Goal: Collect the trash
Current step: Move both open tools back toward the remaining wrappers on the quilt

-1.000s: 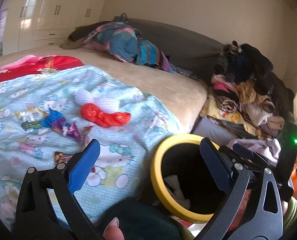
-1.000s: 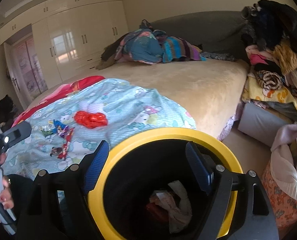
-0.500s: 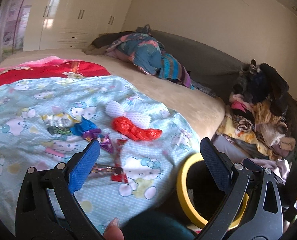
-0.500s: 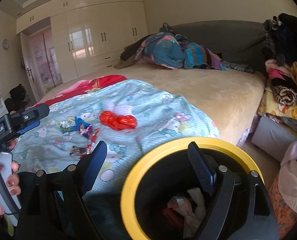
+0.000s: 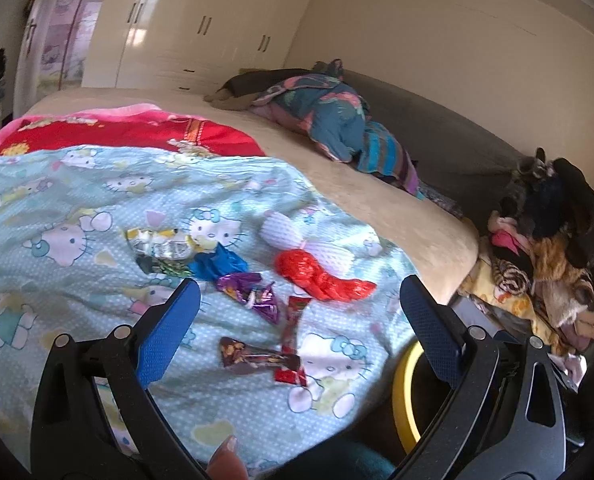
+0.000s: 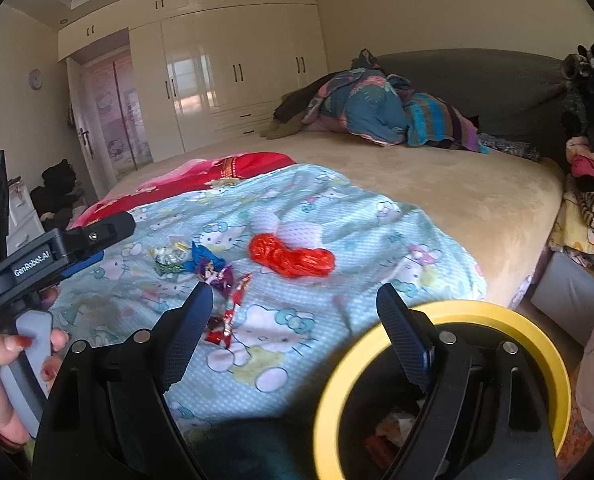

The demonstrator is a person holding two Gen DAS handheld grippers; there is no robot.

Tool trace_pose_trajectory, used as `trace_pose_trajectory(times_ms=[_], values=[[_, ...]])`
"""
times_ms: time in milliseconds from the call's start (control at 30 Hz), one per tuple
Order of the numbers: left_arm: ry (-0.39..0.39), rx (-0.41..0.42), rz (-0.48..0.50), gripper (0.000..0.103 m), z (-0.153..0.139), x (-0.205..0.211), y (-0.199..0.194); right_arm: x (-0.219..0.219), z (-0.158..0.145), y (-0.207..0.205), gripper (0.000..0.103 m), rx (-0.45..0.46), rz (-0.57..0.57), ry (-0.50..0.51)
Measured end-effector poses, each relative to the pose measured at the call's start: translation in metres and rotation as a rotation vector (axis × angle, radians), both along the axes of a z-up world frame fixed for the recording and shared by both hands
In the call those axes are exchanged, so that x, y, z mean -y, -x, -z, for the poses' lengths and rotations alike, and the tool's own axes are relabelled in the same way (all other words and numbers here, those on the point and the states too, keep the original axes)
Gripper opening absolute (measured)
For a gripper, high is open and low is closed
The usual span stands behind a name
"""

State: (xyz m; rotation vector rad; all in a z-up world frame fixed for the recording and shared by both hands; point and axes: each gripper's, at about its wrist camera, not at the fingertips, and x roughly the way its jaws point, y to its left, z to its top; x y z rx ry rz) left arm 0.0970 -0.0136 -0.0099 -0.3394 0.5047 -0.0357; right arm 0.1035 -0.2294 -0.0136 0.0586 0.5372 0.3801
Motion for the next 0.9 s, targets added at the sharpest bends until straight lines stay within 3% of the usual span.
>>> trace_pose_trajectory(times_ms=[533,900], values=[[0.074,-0.114,-0.116,0.092,0.022,-0.034,-0.063,-0.031,0.015,-0.07,0.082,-0.035,0.019,0.0],[0.06,-0.231,-0.132,0.092,0.059,-0.024,-0.1,-0.018,0.05,-0.141,0.082,-0.175,0.089,-0.035]])
